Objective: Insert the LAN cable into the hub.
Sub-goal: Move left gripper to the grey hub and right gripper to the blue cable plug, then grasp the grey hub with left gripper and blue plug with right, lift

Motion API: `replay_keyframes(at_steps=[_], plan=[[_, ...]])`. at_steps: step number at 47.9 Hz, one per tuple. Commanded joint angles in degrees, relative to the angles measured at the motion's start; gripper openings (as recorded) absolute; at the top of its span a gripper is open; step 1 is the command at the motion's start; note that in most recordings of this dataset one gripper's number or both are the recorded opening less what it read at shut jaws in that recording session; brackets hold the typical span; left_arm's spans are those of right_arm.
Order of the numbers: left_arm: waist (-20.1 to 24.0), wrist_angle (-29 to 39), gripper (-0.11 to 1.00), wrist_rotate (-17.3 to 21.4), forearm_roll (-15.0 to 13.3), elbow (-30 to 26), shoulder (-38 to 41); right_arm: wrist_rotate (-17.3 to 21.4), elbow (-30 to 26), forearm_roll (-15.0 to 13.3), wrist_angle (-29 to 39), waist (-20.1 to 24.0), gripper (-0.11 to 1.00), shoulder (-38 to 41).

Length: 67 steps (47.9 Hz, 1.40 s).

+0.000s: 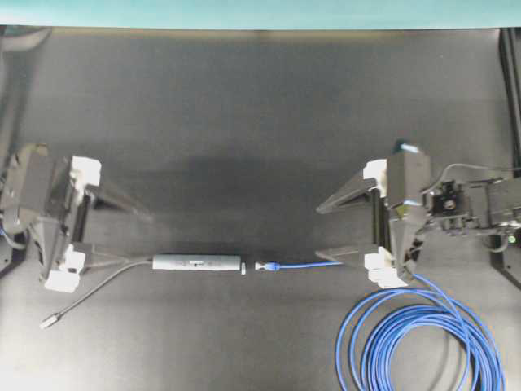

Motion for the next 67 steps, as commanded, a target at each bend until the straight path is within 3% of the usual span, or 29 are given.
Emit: replay_keyframes(at_steps=[1,6,20,28,48,67], plan=[[-0.3,-7.2,0.62,0.0,0.2,1.0,3.6,0.4,-0.9,0.2,-0.5,0.6,0.8,0.7],[-0.4,-13.7,0.63,-1.0,0.2,1.6,9.8,0.6,-1.0,0.3,-0.5,0.6,0.8,0.8],[-0.4,-21.8,0.63,-2.7,0.2,-2.0,27.2,1.9,-1.0,0.8,-0.6,1.0,0.8,0.7],[-0.4,-24.7,0.63,-2.9,0.1,-4.2,33.3,2.0,-1.0,0.9,-0.7,1.1,0.8,0.8],[-0.5,-30.5,0.63,-4.1,0.1,-7.7,42.6,3.2,-0.9,1.0,-0.7,1.2,0.8,0.5],[-0.5,-29.0,0.62,-4.0,0.1,-8.4,46.1,4.7,-0.9,1.0,-0.5,1.8,0.8,0.3]])
